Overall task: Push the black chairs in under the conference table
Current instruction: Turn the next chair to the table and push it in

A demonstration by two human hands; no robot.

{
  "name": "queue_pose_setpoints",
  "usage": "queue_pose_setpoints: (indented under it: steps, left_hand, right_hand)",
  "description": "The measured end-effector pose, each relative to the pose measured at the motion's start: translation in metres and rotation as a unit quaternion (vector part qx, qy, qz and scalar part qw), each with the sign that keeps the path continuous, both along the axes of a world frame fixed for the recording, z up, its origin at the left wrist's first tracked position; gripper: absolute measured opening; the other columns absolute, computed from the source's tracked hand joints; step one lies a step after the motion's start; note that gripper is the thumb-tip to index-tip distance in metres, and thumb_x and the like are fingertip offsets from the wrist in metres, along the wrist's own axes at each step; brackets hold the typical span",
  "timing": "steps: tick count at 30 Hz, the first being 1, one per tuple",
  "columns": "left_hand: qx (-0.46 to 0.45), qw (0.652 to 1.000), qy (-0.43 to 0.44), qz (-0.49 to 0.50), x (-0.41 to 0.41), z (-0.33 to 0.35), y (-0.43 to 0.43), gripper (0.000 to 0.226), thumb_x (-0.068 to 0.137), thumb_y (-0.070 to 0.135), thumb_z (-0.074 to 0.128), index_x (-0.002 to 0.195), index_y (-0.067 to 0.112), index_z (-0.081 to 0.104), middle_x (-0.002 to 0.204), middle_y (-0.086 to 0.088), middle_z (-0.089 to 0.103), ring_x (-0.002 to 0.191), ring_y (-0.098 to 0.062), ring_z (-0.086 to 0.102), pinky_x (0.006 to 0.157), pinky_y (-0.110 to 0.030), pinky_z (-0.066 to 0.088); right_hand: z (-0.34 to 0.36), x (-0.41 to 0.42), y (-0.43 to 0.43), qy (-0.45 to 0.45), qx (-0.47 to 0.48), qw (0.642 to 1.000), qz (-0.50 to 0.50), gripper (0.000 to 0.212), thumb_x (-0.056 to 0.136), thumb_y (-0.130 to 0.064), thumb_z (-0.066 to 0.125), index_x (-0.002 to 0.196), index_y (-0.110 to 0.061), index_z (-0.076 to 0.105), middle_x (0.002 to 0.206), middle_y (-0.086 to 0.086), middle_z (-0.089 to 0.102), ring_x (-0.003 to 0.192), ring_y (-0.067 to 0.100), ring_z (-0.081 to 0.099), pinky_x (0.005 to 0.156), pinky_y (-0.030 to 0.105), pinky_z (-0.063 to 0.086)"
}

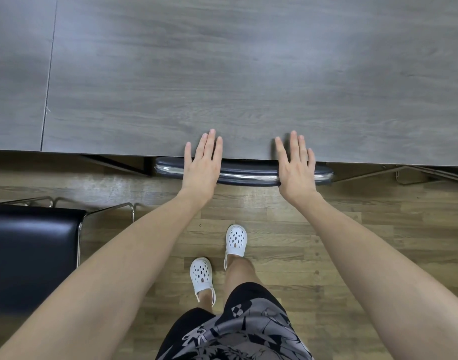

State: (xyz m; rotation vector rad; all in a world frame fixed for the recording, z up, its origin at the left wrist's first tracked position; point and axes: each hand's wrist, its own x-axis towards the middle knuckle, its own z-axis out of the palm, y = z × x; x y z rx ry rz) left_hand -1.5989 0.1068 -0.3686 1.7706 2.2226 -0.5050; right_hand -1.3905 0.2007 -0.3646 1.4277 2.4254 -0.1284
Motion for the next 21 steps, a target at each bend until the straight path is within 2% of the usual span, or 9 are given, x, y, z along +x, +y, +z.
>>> queue_pose_setpoints:
  steps: [4,9,12,14,17,19,21]
  left_hand:
    - [-0.006,1.0,-0.004,0.005,0.001,0.005,0.0,0.117,0.075,0.014,0.081,0.154,0.009,-0.005,0.162,-0.013,-0.012,0.151,-0.026,-0.004,0.118,-0.053,0.006]
    - [-0.019,0.999,-0.03,0.011,0.0,0.011,0.001,0.113,0.078,0.005,0.075,0.154,0.01,-0.009,0.162,-0.011,-0.014,0.151,-0.025,-0.005,0.119,-0.049,0.009]
    - [-0.061,0.995,-0.083,-0.001,-0.01,0.025,0.005,0.109,0.083,0.017,0.075,0.155,0.012,-0.008,0.162,-0.007,-0.017,0.151,-0.024,-0.005,0.119,-0.043,0.014]
    - [-0.105,0.989,-0.103,-0.007,-0.022,0.04,0.008,0.1,0.086,0.023,0.073,0.156,0.015,0.002,0.163,-0.004,-0.012,0.15,-0.023,0.005,0.118,-0.04,0.023]
    - [-0.116,0.983,-0.127,0.056,-0.038,0.059,-0.005,0.069,0.09,0.022,0.067,0.146,0.011,0.029,0.164,-0.003,0.005,0.14,-0.027,0.034,0.106,-0.043,0.041]
    - [-0.086,0.979,-0.145,0.11,-0.044,0.065,-0.024,0.061,0.089,0.022,0.065,0.141,0.011,0.035,0.162,-0.002,0.013,0.138,-0.026,0.037,0.103,-0.043,0.043]
    - [-0.069,0.974,-0.162,0.142,-0.045,0.07,-0.045,0.063,0.088,0.019,0.064,0.143,0.012,0.034,0.162,0.0,0.013,0.141,-0.024,0.032,0.105,-0.041,0.042]
  right_hand:
    - [0.0,0.001,0.0,-0.005,-0.003,1.0,0.006,0.11,0.071,0.0,0.073,0.153,-0.018,0.001,0.16,0.019,-0.003,0.147,0.036,-0.001,0.116,0.049,0.011]
    - [0.004,0.001,0.001,-0.011,-0.034,0.999,0.005,0.109,0.075,-0.01,0.076,0.153,-0.017,-0.001,0.16,0.018,-0.001,0.147,0.035,0.001,0.116,0.048,0.012]
    - [0.013,0.002,0.002,-0.026,-0.075,0.997,0.02,0.115,0.076,-0.024,0.079,0.153,-0.018,-0.005,0.159,0.018,-0.004,0.147,0.036,-0.001,0.116,0.047,0.015]
    - [0.021,0.001,0.003,-0.028,-0.091,0.995,0.024,0.117,0.075,-0.031,0.08,0.153,-0.018,-0.006,0.159,0.017,-0.005,0.147,0.036,-0.001,0.116,0.046,0.017]
    - [0.033,-0.007,-0.008,-0.03,-0.119,0.992,0.026,0.108,0.078,-0.03,0.078,0.152,-0.017,0.001,0.158,0.017,0.004,0.146,0.035,0.005,0.115,0.044,0.021]
    - [0.041,-0.018,-0.022,-0.006,-0.114,0.993,0.039,0.097,0.079,-0.021,0.074,0.151,-0.017,0.008,0.154,0.017,0.018,0.143,0.033,0.015,0.111,0.041,0.027]
    - [0.048,-0.034,-0.039,0.011,-0.114,0.991,0.069,0.091,0.08,-0.014,0.068,0.15,-0.016,0.011,0.15,0.016,0.024,0.141,0.033,0.019,0.109,0.04,0.028]
